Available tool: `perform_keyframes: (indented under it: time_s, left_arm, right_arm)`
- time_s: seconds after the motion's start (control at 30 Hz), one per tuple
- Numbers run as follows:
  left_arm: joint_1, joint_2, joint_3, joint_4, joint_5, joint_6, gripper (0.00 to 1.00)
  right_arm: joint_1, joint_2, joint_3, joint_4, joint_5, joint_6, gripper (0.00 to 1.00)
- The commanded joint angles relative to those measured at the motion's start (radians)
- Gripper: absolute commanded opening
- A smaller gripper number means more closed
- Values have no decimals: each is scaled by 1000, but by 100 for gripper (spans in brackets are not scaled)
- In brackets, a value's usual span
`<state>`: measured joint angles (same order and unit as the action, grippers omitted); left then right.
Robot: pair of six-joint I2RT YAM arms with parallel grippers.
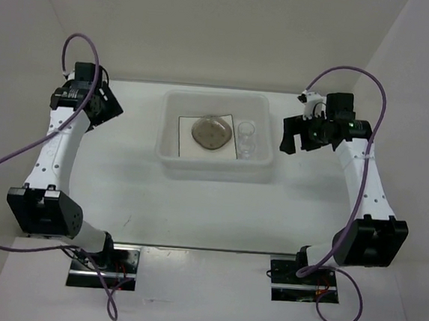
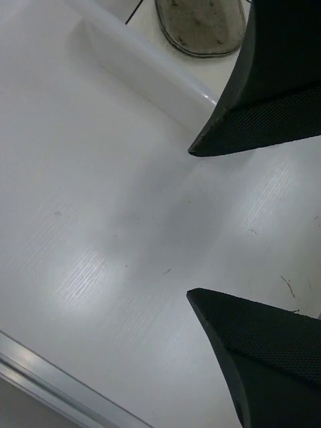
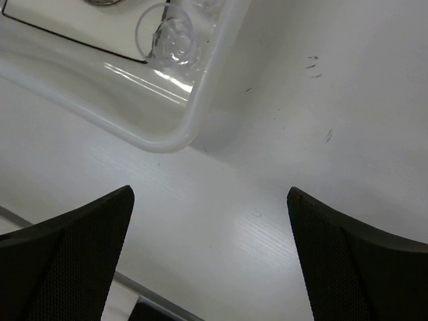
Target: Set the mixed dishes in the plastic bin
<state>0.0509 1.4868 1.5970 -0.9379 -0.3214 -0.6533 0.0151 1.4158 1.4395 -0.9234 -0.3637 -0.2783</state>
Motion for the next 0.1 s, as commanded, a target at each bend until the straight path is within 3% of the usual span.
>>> perform_keyframes:
  time_s: [0.0,0.07]
  left_arm:
    - [-5,-146,-12,131,47,35,87]
    - [-5,-175,-55,131,24,35,87]
  right_arm:
    - [-15,-41,-37,47,-47,-5,100]
    - [-15,-51,-37,47,-57,-6,100]
